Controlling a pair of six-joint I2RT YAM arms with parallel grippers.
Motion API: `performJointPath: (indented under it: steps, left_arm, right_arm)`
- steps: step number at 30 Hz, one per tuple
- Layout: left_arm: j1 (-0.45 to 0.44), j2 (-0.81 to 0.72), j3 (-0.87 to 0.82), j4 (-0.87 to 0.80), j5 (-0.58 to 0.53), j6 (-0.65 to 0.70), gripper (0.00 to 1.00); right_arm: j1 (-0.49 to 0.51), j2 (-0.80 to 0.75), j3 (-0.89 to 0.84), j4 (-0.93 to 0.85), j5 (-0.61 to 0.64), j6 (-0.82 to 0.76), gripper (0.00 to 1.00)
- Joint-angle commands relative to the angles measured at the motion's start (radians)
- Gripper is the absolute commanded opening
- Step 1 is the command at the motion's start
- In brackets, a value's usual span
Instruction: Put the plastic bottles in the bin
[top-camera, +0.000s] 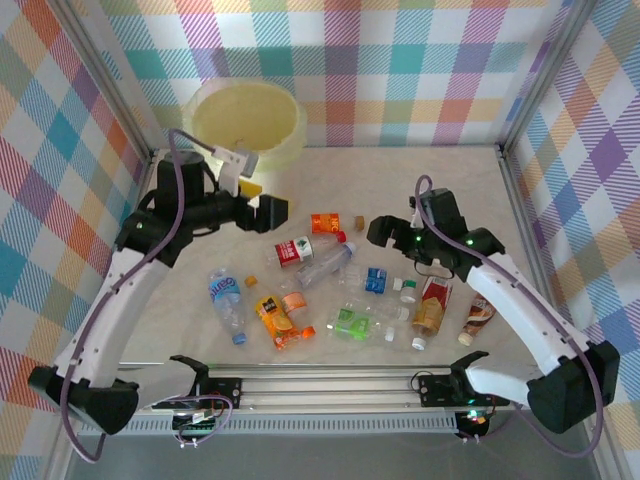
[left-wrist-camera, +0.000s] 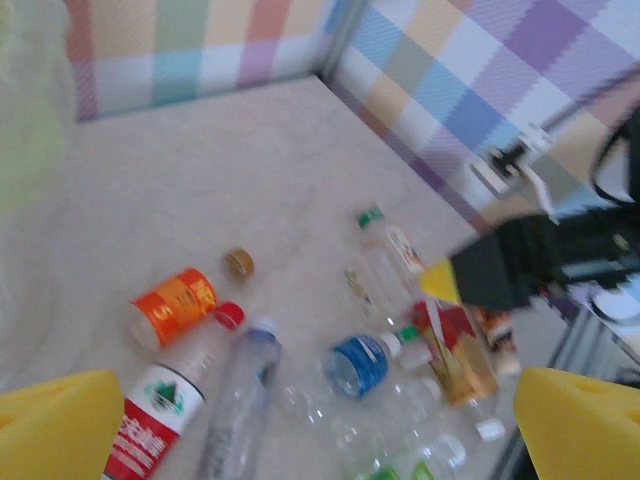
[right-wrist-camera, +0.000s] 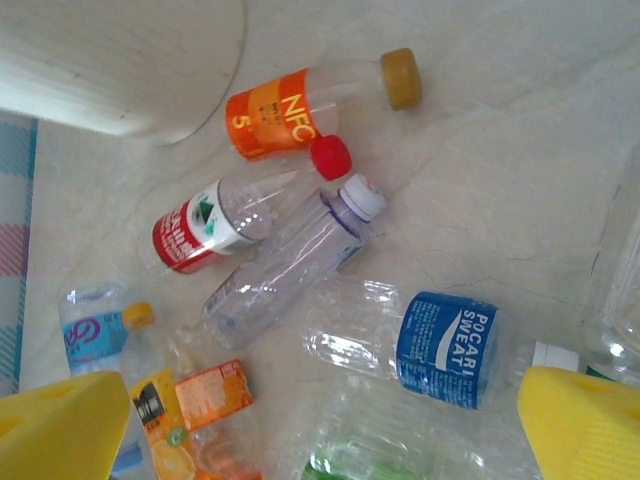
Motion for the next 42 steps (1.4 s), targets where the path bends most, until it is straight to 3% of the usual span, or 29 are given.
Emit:
performJointPath:
  steps: [1, 11, 17, 25, 42]
  left_arm:
    - [-0.021, -0.07, -0.081, 0.037, 0.128, -0.003, 1.0]
    - [-0.069, -0.191, -0.253, 0.076, 0.147, -0.019, 1.0]
    - [-0.078, -0.231, -0.294, 0.081, 0.185, -0.02, 1.0]
    - [-0.091, -0.24, -0.316, 0.078, 0.18, -0.021, 1.0]
    - [-0.095, -0.229, -0.321, 0.055, 0.169, -0.007, 1.0]
  right_arm:
    - [0.006, 0.056, -0.017, 0.089, 0.026, 0.201, 1.0]
    - [0.049, 0.272, 0.035, 0.253, 0.15, 0.487, 1.0]
    - [0.069, 0.414, 0.101, 0.318, 0.253, 0.602, 1.0]
    - [0.069, 0.634, 0.22, 0.378, 0.29, 0.729, 1.0]
    - [0.069, 0.828, 0.311, 0.422, 0.36, 0.944, 0.89]
